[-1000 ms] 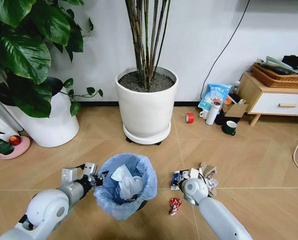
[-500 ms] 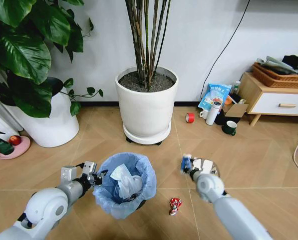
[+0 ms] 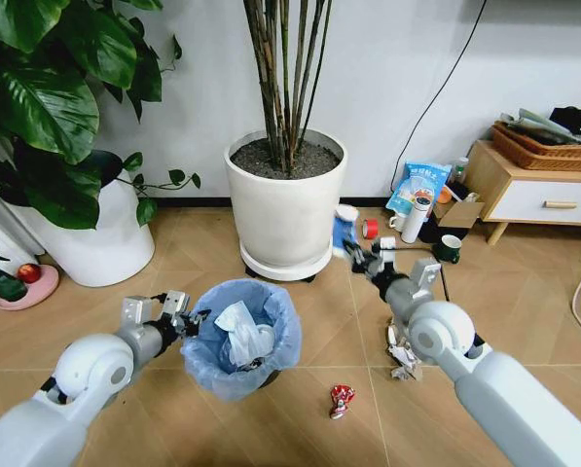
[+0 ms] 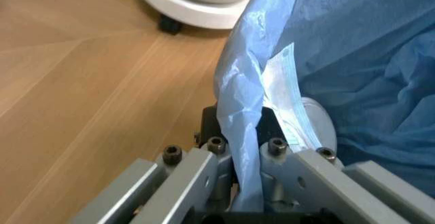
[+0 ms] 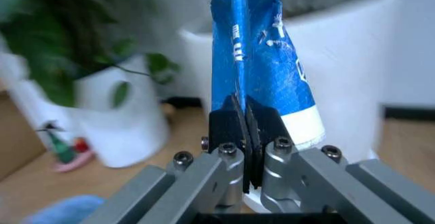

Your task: Pick up the trash bin and place the garbage on the floor into it.

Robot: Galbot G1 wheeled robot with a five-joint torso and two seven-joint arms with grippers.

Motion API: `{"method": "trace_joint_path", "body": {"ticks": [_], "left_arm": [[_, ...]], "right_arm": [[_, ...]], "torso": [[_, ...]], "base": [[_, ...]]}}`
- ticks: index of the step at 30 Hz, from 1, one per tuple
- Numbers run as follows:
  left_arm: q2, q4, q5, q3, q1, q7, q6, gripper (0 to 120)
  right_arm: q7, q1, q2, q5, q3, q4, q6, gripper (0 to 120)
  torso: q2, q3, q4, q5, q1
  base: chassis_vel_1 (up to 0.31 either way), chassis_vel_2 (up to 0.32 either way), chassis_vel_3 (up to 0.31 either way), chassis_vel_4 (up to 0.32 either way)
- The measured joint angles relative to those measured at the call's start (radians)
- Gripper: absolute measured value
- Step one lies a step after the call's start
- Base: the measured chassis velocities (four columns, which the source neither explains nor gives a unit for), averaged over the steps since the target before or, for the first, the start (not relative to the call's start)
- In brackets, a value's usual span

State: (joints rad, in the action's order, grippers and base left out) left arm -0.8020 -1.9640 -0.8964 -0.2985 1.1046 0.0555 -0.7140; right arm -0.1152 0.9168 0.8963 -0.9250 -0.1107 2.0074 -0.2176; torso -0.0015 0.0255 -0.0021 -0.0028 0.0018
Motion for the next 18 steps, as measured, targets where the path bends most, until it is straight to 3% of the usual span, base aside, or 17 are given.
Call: {"method": "trace_joint_path", "body": {"ticks": [6,18], "left_arm": [[-0.024,0.054,-0.053,0.095,-0.109,-0.005,-0.019,0],[-0.066,0.106,-0.127,0.198,-0.252,0.053,-0.022,0]], "right_arm": [[0.09,-0.015,-0.05,-0.022,0.019,0.091,-0.002,0],[0.093,-0.02,-0.075,-0.011,0.116,0.143,-0.013,0]], "torso": [[0.0,0.0,-0.0002,-0.0003,0.0],[0.0,0.0,-0.0002,-0.0002,0.0]], "base": [[0.0,0.0,0.0,0.0],[0.0,0.0,0.0,0.0]]}}
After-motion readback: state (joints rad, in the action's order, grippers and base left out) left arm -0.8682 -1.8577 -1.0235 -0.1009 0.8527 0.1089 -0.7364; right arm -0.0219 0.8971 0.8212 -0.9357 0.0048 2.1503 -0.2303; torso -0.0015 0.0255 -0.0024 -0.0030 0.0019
